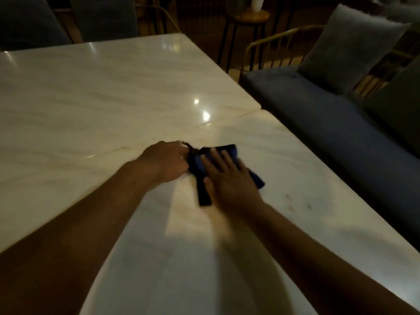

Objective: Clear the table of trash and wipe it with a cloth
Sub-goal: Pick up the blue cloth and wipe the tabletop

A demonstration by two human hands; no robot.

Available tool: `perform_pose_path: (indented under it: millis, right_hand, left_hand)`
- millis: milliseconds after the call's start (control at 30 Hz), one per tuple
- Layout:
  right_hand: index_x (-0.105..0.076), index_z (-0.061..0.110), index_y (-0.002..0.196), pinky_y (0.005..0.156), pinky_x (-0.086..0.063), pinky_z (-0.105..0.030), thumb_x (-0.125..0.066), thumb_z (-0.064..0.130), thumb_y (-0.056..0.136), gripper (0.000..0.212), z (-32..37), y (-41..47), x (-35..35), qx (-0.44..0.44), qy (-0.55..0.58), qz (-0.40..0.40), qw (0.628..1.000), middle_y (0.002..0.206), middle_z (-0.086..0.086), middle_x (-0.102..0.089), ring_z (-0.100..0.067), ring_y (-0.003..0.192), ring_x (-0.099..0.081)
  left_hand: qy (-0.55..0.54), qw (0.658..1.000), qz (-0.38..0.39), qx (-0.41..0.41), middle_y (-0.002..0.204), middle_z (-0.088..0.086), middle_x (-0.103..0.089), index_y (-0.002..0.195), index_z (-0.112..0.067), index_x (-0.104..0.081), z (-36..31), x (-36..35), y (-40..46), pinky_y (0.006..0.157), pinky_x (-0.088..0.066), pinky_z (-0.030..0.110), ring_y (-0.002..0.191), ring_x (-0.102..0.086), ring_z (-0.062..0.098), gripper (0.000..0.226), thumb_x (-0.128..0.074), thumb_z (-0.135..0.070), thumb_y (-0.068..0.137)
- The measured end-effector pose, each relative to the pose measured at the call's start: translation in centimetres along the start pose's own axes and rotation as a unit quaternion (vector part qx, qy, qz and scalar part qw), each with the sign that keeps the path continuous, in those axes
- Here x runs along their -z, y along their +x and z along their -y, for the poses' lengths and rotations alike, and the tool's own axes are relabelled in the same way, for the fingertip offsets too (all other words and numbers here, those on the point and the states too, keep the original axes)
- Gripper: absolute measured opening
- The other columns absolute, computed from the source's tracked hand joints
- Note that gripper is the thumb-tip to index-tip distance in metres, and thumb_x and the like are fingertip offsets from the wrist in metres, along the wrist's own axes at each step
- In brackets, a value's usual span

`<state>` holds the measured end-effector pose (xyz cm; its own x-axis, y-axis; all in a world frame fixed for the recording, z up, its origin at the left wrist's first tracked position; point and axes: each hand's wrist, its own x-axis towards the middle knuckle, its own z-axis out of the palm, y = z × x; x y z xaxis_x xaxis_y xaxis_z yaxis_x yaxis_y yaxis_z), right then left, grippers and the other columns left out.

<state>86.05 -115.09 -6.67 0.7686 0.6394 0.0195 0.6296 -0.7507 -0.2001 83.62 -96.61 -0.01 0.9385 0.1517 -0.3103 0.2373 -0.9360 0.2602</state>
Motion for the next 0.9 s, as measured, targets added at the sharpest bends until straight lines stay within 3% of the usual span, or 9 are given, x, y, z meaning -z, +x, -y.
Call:
perform_pose_path:
  millis: [67,133,267,333,400,533,633,767,900]
  right_hand:
    - [-0.010,0.032,0.156,0.120,-0.003,-0.044,-0.003,0.050,0.092,0.067,1.5,-5.4,0.1,0.093,-0.002,0.037,0.995,0.165,0.004,-0.002,-0.019,0.151,0.002]
    - [-0.015,0.035,0.155,0.120,-0.006,-0.046,-0.006,0.051,0.092,0.067,-0.9,-7.4,0.7,0.098,0.009,0.038,0.994,0.164,0.005,-0.007,-0.019,0.151,-0.004]
    - [-0.011,0.030,0.157,0.121,-0.008,-0.049,-0.018,0.044,0.101,0.058,-5.0,-4.9,1.1,-0.081,-0.009,0.027,0.996,0.165,-0.002,-0.004,-0.024,0.152,-0.003]
    - [-0.026,0.022,0.155,0.119,-0.017,-0.052,-0.027,0.039,0.100,0.058,-1.8,-5.6,0.3,-0.115,0.000,-0.019,0.993,0.162,-0.011,-0.018,-0.033,0.149,-0.017]
    - [-0.043,0.016,0.148,0.114,-0.028,-0.055,-0.032,0.037,0.095,0.057,2.6,-9.2,-1.2,-0.039,0.021,-0.057,0.997,0.155,-0.014,-0.035,-0.037,0.143,-0.033]
    - [-0.033,0.027,0.152,0.116,-0.020,-0.050,-0.029,0.042,0.099,0.055,2.1,-14.8,-0.8,0.086,0.019,-0.012,0.996,0.160,-0.002,-0.027,-0.026,0.147,-0.026]
    - [-0.036,0.023,0.151,0.112,-0.028,-0.054,-0.030,0.038,0.099,0.055,-6.0,-12.1,0.8,-0.043,-0.024,-0.054,0.997,0.158,-0.008,-0.032,-0.032,0.144,-0.031]
    - [-0.011,0.027,0.157,0.122,-0.003,-0.051,-0.024,0.040,0.104,0.056,-13.1,-9.8,3.1,-0.282,0.004,-0.038,0.959,0.165,-0.004,-0.006,-0.025,0.152,-0.003]
    - [-0.015,0.024,0.157,0.121,-0.006,-0.051,-0.024,0.040,0.102,0.058,-7.3,-12.4,1.9,-0.209,0.004,-0.053,0.977,0.165,-0.006,-0.009,-0.028,0.151,-0.006]
  left_hand:
    - [-0.034,0.999,0.012,0.010,0.160,-0.005,-0.032,0.147,-0.033,-0.045,0.3,-0.6,-3.6,0.113,-0.028,0.028,0.144,-0.034,0.021,0.067,-0.052,-0.046,0.082]
    - [-0.041,0.999,0.023,0.016,0.163,-0.008,-0.023,0.153,-0.031,-0.035,1.0,-2.3,-7.7,0.119,-0.022,0.028,0.148,-0.025,0.017,0.069,-0.057,-0.041,0.088]
    - [-0.033,0.999,0.005,0.023,0.166,-0.015,-0.006,0.156,-0.039,-0.021,1.2,-5.9,-13.5,0.121,-0.015,0.028,0.152,-0.008,0.009,0.071,-0.056,-0.034,0.094]
    - [-0.048,0.998,-0.010,0.040,0.166,-0.013,-0.002,0.158,-0.036,-0.017,-0.1,-7.3,-15.3,0.120,-0.016,0.029,0.152,-0.003,0.010,0.072,-0.053,-0.034,0.096]
    - [-0.048,0.997,-0.036,0.052,0.167,-0.010,-0.001,0.159,-0.031,-0.016,-1.5,-8.8,-17.0,0.119,-0.020,0.031,0.153,0.000,0.013,0.072,-0.050,-0.032,0.096]
    - [-0.076,0.993,-0.068,0.052,0.167,-0.004,-0.010,0.157,-0.025,-0.025,-3.4,-10.4,-18.1,0.117,-0.028,0.035,0.153,-0.003,0.015,0.072,-0.055,-0.029,0.092]
    - [-0.076,0.996,-0.035,0.018,0.167,-0.011,0.000,0.158,-0.033,-0.018,-5.4,-10.4,-17.2,0.119,-0.023,0.032,0.153,0.002,0.011,0.074,-0.054,-0.039,0.094]
    - [-0.035,0.999,-0.012,-0.019,0.167,-0.008,0.001,0.159,-0.032,-0.016,-8.9,-10.0,-15.1,0.119,-0.020,0.034,0.153,0.001,0.015,0.076,-0.053,-0.046,0.093]
    - [-0.018,0.999,0.016,-0.048,0.167,-0.005,0.001,0.159,-0.032,-0.015,-11.4,-10.1,-15.2,0.119,-0.023,0.036,0.153,0.000,0.017,0.076,-0.052,-0.045,0.095]
